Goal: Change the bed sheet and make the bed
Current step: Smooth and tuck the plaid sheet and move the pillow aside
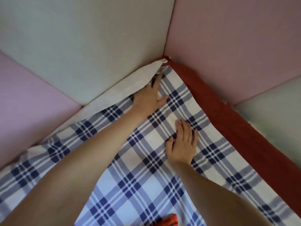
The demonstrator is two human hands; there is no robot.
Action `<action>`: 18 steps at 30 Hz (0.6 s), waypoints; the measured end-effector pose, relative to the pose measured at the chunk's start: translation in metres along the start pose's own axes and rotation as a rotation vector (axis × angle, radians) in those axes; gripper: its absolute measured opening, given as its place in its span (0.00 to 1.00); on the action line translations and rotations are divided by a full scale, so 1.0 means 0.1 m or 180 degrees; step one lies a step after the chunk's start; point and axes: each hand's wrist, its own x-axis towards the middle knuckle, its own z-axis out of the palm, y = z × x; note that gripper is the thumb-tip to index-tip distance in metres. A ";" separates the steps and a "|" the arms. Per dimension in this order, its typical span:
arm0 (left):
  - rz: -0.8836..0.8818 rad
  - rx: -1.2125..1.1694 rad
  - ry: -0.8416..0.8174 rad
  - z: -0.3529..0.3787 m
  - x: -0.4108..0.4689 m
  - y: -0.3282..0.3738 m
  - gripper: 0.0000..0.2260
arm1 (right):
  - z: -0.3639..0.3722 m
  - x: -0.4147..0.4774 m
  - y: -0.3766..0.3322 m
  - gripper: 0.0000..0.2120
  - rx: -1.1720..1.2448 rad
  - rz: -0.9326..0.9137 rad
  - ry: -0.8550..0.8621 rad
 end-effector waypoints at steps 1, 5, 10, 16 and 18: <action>-0.0225 -0.0173 -0.0020 -0.02 0.14 0.04 0.38 | 0.01 0.01 0.01 0.28 -0.0004 0.0011 -0.0007; -0.0542 -0.0241 0.0154 -0.04 0.35 0.21 0.41 | 0.02 0.05 0.01 0.28 0.0000 0.0022 0.0043; -0.1269 -0.0420 0.0234 -0.09 0.49 0.25 0.44 | 0.01 0.05 0.02 0.28 0.0003 0.0017 0.0042; -0.1253 -0.0739 -0.0189 -0.20 0.62 0.07 0.39 | 0.00 0.04 0.03 0.29 -0.0016 -0.0006 0.0016; -0.1230 -0.0674 -0.0439 -0.21 0.62 0.08 0.40 | -0.01 0.05 0.02 0.29 -0.0015 0.0002 0.0019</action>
